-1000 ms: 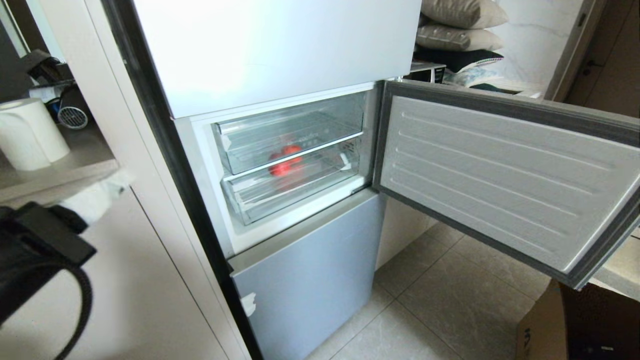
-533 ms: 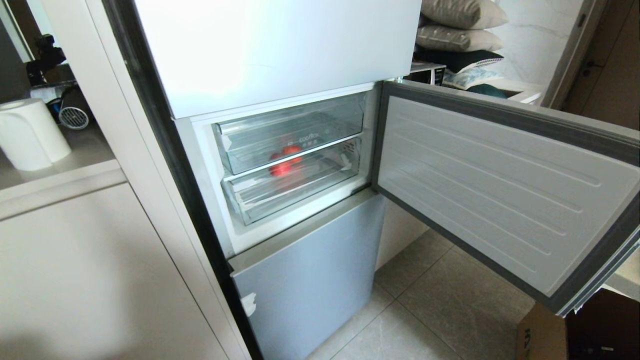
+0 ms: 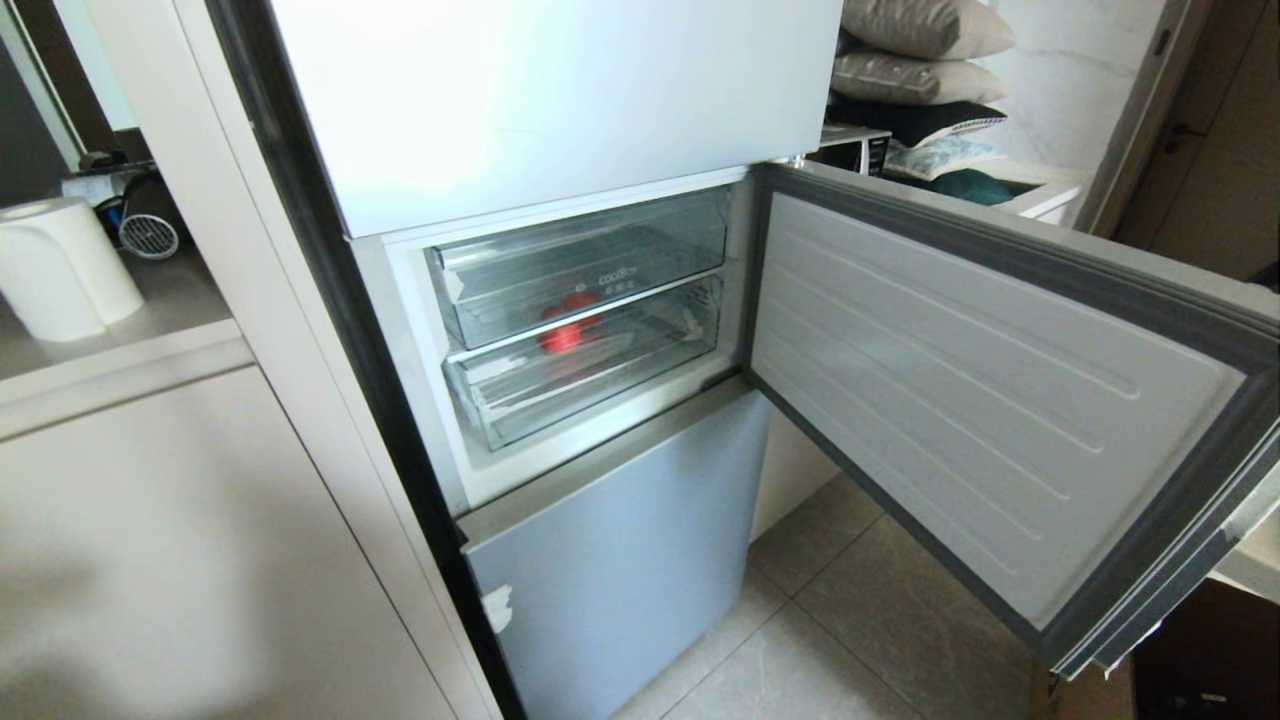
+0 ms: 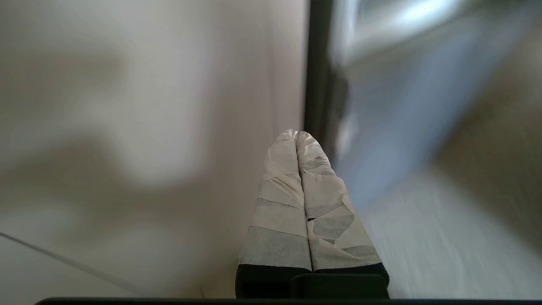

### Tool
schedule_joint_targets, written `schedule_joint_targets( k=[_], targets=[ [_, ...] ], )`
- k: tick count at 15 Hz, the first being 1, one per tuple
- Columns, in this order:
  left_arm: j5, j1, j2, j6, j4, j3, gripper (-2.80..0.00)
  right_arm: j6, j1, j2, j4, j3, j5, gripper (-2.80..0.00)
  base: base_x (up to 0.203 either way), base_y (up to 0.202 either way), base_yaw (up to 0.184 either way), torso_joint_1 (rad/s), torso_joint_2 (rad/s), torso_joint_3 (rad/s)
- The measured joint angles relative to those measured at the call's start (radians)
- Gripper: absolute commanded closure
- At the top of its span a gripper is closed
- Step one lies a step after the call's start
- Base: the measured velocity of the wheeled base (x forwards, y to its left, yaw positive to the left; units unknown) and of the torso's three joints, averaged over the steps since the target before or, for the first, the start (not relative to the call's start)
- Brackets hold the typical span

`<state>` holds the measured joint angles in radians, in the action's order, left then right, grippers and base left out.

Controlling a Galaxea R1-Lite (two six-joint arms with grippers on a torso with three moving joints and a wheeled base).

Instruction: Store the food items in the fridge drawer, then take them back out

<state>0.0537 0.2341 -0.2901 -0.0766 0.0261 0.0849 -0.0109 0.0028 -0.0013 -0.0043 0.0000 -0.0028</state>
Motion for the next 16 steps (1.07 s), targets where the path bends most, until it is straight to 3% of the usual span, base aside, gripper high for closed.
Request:
schedule_joint_targets(
  k=[2, 5, 7, 11, 14, 16],
  targets=[
    [0.039, -0.034, 0.006, -0.001, -0.032, -0.042, 0.0, -0.038, 0.0, 0.0, 0.001, 0.0, 0.006, 0.0, 0.0, 0.0, 0.0, 0.0, 0.0, 0.0],
    [0.041, -0.054, 0.01, 0.025, -0.031, -0.055, 0.0, -0.186, 0.0, 0.028, 0.031, -0.023, 0.061, 0.0, 0.0, 0.0, 0.0, 0.0, 0.0, 0.0],
    [0.041, -0.056, 0.011, 0.025, -0.029, -0.058, 0.0, -0.123, 0.006, 0.126, 0.032, -0.114, 0.119, 0.0, 0.0, 0.0, 0.0, 0.0, 0.0, 0.0],
    [0.041, -0.057, 0.011, 0.026, -0.029, -0.059, 0.0, 0.059, 0.023, 0.456, -0.012, -0.304, 0.325, 0.0, 0.0, 0.0, 0.0, 0.0, 0.0, 0.0],
    [0.041, -0.057, 0.011, 0.026, -0.029, -0.059, 0.0, 0.104, 0.03, 0.737, -0.188, -0.375, 0.421, 0.0, 0.0, 0.0, 0.0, 0.0, 0.0, 0.0],
    [0.041, -0.057, 0.011, 0.026, -0.029, -0.059, 0.0, 0.12, 0.034, 0.866, -0.313, -0.403, 0.53, 0.0, 0.0, 0.0, 0.0, 0.0, 0.0, 0.0]
  ],
)
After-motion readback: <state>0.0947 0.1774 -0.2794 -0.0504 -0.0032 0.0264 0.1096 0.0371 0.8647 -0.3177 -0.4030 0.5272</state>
